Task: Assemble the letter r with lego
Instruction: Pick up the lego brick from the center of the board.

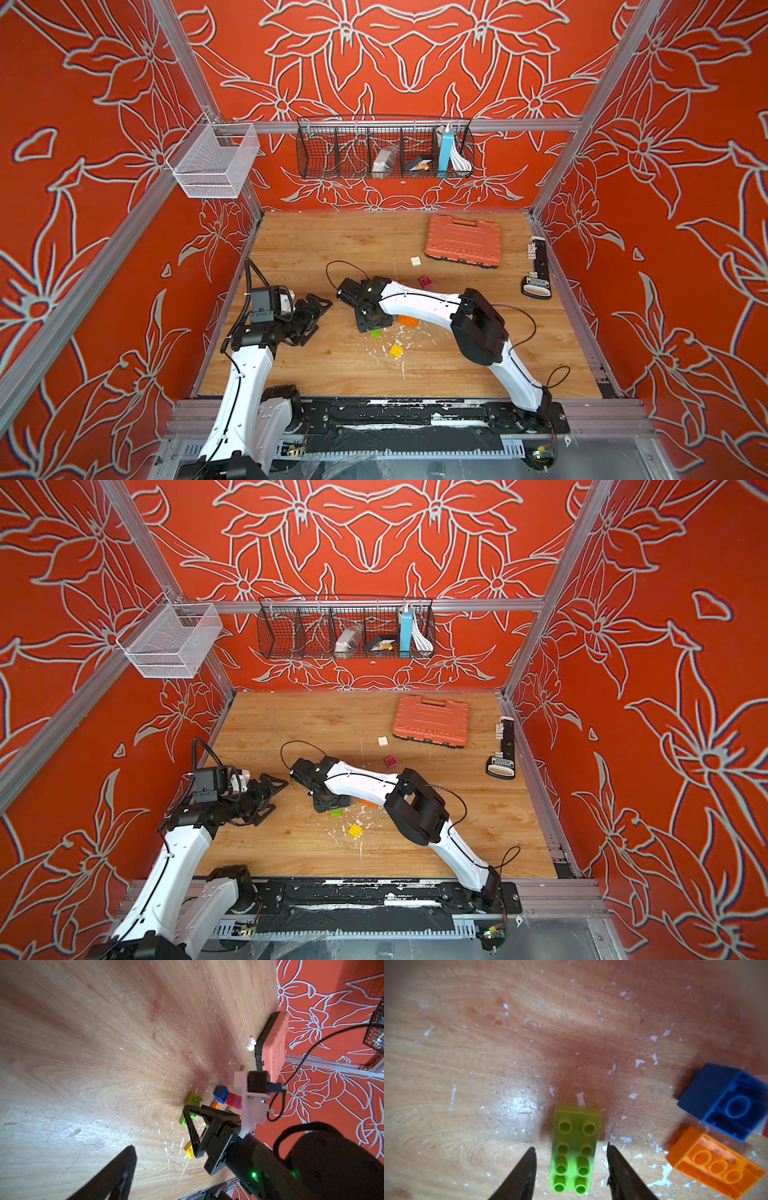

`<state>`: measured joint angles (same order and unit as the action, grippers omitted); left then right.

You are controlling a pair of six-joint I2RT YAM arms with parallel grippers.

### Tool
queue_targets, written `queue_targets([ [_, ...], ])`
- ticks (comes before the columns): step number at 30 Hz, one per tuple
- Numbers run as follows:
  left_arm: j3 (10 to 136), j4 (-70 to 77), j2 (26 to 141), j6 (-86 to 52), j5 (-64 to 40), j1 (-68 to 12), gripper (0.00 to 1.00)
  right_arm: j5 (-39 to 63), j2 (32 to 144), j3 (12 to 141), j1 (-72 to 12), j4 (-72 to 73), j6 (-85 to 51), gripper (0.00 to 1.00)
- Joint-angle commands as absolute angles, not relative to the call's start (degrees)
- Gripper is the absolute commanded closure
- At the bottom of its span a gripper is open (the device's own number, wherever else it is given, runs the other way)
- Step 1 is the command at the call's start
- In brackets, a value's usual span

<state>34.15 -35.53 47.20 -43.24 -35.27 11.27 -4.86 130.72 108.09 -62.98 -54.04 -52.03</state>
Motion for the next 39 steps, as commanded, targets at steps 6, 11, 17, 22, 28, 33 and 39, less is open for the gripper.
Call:
queue_targets([
  [6,33.9,-36.2,47.5,-41.7,-36.2,11.6,0.11,-4.3,133.7,110.6,-62.2,-56.2,-52.6,0.49],
  [11,34.0,-36.3,47.6,-41.6,-36.3,11.6,0.12,-4.2,134.4,110.7,-61.9,-56.4,-52.4,0.53],
  [17,34.0,-36.6,47.6,-41.4,-36.1,11.6,0.12,-3.1,134.4,110.0,-62.0,-56.3,-52.1,0.62],
  [22,34.1,-37.5,47.5,-40.8,-36.3,11.6,0.11,-3.0,132.8,109.8,-62.0,-56.0,-50.4,0.69],
  [28,35.6,-40.2,46.2,-38.7,-34.9,10.3,0.1,-1.5,122.3,104.2,-61.8,-49.1,-43.2,0.74],
  [33,36.6,-38.9,44.5,-41.7,-26.3,-0.6,0.06,2.4,105.7,88.9,-61.8,-34.4,-30.0,0.87],
  [39,34.6,-30.3,45.1,-47.1,-17.5,-16.3,0.01,2.7,86.2,67.1,-61.8,-19.7,-16.9,0.9],
])
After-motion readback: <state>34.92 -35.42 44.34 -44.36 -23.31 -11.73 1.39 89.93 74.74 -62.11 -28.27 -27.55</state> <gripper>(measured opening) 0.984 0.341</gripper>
